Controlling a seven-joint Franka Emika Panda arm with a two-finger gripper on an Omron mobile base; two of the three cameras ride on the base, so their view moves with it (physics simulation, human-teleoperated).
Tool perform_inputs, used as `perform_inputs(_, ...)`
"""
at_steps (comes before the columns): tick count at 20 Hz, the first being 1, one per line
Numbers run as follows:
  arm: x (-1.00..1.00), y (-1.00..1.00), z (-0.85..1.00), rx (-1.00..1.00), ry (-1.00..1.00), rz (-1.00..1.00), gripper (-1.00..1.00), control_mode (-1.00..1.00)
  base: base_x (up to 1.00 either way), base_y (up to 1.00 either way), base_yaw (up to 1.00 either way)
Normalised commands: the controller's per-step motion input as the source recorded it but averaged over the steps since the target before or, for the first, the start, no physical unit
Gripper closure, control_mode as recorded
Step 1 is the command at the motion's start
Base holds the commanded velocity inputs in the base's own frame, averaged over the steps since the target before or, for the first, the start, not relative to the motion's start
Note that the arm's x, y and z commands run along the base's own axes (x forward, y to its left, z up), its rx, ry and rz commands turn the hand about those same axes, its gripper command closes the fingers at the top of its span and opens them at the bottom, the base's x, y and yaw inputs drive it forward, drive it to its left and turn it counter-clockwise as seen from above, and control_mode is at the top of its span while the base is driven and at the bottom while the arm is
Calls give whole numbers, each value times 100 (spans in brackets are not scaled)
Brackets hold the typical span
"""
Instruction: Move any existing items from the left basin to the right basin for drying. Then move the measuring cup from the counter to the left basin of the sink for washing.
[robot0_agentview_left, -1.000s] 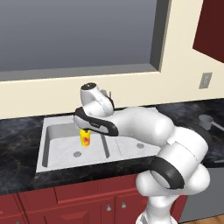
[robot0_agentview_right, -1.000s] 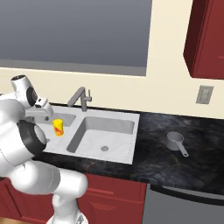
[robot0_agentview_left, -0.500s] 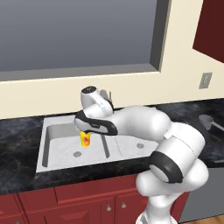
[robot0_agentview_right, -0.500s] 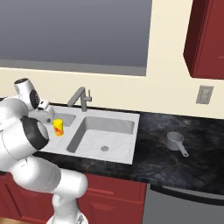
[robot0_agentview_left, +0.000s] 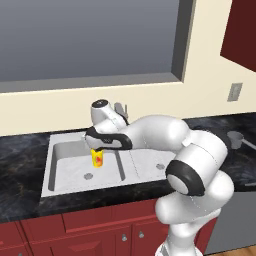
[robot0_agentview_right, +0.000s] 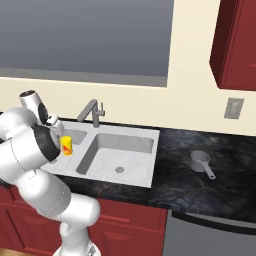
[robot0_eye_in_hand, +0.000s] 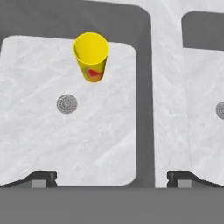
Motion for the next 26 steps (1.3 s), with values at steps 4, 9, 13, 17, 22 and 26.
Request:
perform_inputs(4, 19, 18, -4, 0, 0, 0, -100, -100, 0, 0, 0)
perform_inputs(9, 14, 14, -7, -2, -1, 0, -100, -100, 0, 0, 0)
perform_inputs(13, 7, 5, -15, -4, -6, 0, -100, -100, 0, 0, 0)
perform_inputs(17, 4, 2, -16, -3, -8, 1, -100, -100, 0, 0, 0)
perform_inputs(22, 2, 0, -11, 0, -8, 2, -100, -100, 0, 0, 0)
perform_inputs(26, 1, 0, -3, 0, -5, 2, -100, -100, 0, 0, 0)
